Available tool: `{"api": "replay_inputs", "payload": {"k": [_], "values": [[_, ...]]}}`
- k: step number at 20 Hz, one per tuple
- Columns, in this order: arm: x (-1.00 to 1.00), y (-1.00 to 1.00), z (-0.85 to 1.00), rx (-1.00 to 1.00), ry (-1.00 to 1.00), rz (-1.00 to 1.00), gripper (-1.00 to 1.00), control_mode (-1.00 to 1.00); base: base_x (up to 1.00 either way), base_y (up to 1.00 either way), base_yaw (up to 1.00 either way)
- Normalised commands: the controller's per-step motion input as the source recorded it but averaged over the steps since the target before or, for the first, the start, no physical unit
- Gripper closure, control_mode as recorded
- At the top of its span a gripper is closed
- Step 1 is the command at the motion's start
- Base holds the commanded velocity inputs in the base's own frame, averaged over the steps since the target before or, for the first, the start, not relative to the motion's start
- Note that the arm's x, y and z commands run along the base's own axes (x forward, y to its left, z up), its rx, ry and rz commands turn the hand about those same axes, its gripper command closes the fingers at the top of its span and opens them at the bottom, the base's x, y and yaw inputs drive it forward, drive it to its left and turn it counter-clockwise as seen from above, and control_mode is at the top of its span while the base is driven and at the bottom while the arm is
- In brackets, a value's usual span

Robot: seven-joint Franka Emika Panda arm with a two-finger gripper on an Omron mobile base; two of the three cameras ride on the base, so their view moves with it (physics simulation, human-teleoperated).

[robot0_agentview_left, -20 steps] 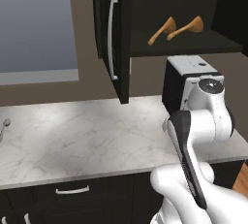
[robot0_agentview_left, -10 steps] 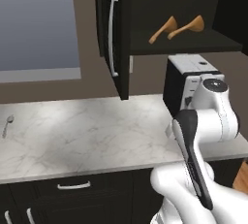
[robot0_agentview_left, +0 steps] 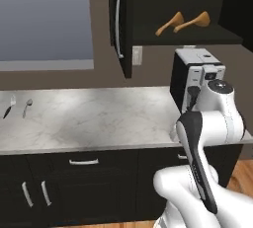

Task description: Organize the utensils by type. Pick up the wooden spoons from the counter and place them in the open cabinet. Then pick up the metallic utensils from the counter and place them in the open drawer.

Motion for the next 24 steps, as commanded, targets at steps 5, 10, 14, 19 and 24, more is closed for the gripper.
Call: {"api": "replay_inputs", "payload": {"k": [5,10,14,19,24], "values": [[0.00,0.00,0.00,0.00,0.00,0.00,-1.00,1.00,-0.35,0.47,0.31],[0.00,0.00,0.00,0.00,0.00,0.00,-1.00,1.00,-0.12,0.72,0.31],[0.00,0.00,0.00,0.00,0.00,0.00,-1.00,1.00,-0.01,0.78,0.22],[0.00,0.00,0.00,0.00,0.00,0.00,-1.00,1.00,0.00,0.74,0.14],[0.00,0.00,0.00,0.00,0.00,0.00,-1.00,1.00,0.17,0.62,0.02]]}}
